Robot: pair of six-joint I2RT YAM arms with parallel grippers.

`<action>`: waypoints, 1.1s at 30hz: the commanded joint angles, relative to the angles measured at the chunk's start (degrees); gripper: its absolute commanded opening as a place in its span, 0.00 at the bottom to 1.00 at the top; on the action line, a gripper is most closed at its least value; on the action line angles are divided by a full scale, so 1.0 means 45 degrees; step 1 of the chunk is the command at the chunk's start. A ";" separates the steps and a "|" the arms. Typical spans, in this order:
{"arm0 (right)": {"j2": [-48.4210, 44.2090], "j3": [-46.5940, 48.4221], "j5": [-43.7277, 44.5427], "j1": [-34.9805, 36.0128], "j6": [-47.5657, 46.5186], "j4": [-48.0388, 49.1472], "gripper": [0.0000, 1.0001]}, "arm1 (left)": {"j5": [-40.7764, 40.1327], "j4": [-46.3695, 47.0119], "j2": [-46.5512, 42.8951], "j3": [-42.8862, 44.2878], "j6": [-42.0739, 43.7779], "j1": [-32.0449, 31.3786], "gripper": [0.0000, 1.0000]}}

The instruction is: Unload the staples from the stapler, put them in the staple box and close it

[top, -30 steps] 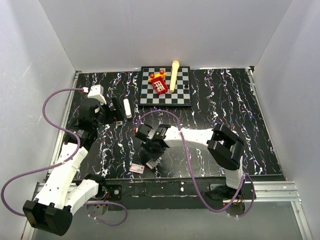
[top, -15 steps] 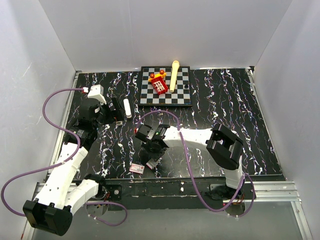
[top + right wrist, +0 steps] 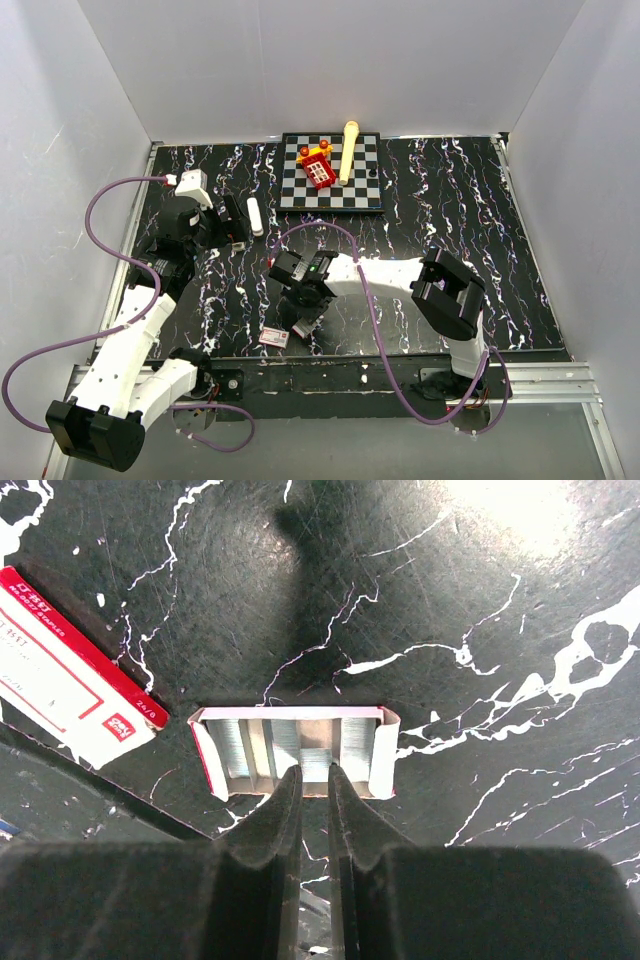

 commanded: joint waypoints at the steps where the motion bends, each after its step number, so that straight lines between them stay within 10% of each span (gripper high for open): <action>1: 0.0074 0.0555 0.0257 0.0112 -0.0033 -0.0258 0.13 | 0.0039 0.0060 -0.0161 -0.0072 -0.0027 0.0049 0.98; 33: 0.0348 0.0906 0.0549 0.0210 -0.0014 -0.0512 0.30 | 0.0058 0.0060 -0.0200 -0.0091 -0.0027 0.0029 0.98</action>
